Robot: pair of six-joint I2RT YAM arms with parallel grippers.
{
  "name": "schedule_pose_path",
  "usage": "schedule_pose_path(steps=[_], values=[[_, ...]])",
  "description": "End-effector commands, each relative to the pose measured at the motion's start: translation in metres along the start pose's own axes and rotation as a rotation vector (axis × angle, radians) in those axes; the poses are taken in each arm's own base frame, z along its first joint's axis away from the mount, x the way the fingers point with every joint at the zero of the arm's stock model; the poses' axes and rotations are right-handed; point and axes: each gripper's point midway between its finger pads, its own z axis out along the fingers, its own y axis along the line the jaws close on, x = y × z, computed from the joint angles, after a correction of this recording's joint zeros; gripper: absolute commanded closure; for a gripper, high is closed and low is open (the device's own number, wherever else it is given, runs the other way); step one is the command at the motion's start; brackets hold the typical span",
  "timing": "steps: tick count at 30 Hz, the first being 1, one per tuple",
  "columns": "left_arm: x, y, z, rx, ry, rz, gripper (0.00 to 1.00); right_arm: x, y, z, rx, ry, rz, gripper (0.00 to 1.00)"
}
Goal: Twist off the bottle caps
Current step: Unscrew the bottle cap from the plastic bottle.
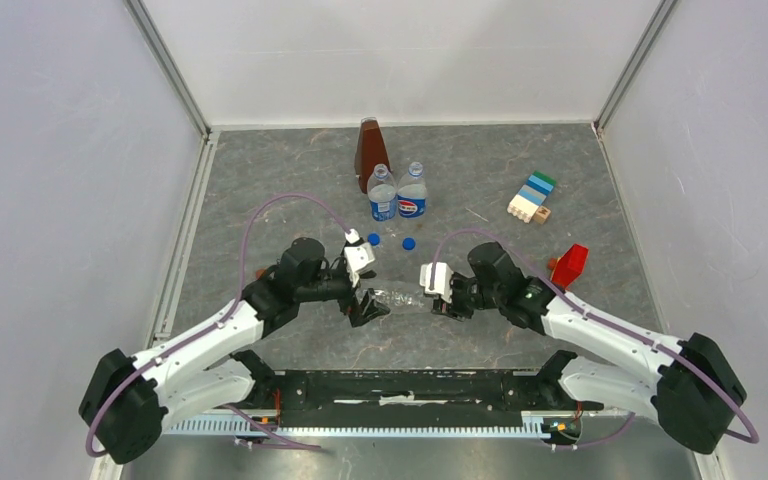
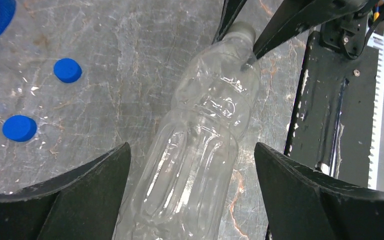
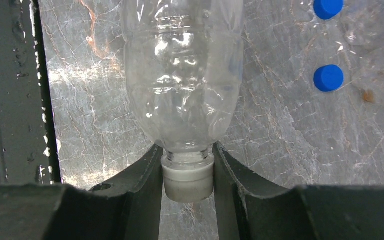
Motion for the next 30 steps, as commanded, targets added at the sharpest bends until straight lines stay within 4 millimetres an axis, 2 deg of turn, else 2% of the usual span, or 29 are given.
schedule_pose_path(steps=[1, 4, 9, 14, 21, 24, 28, 30], values=[[0.002, -0.010, 0.005, 0.078, 0.049, 0.017, 0.05, -0.032, -0.017, -0.010, 0.096, -0.132, -0.086, 0.94], [0.004, -0.013, 0.011, 0.102, 0.069, 0.013, 0.06, -0.044, -0.015, -0.016, 0.109, -0.195, -0.115, 0.95], [0.007, -0.016, 0.020, 0.117, 0.093, 0.019, 0.05, -0.050, -0.006, -0.018, 0.080, -0.253, -0.152, 0.98], [0.012, -0.027, 0.032, 0.183, 0.129, 0.018, 0.08, -0.055, -0.012, -0.016, 0.104, -0.274, -0.165, 0.99], [0.012, -0.030, 0.037, 0.216, 0.177, 0.009, 0.38, -0.061, -0.021, -0.016, 0.142, -0.293, -0.159, 0.99], [0.008, -0.026, 0.037, 0.192, 0.161, 0.021, 0.58, -0.063, -0.024, -0.018, 0.165, -0.300, -0.157, 0.99], [0.005, -0.020, 0.036, 0.151, 0.155, 0.028, 0.73, -0.071, -0.031, -0.022, 0.205, -0.334, -0.151, 0.98], [0.001, -0.013, 0.035, 0.108, 0.141, 0.036, 0.82, -0.079, -0.039, -0.026, 0.247, -0.358, -0.128, 0.90]])
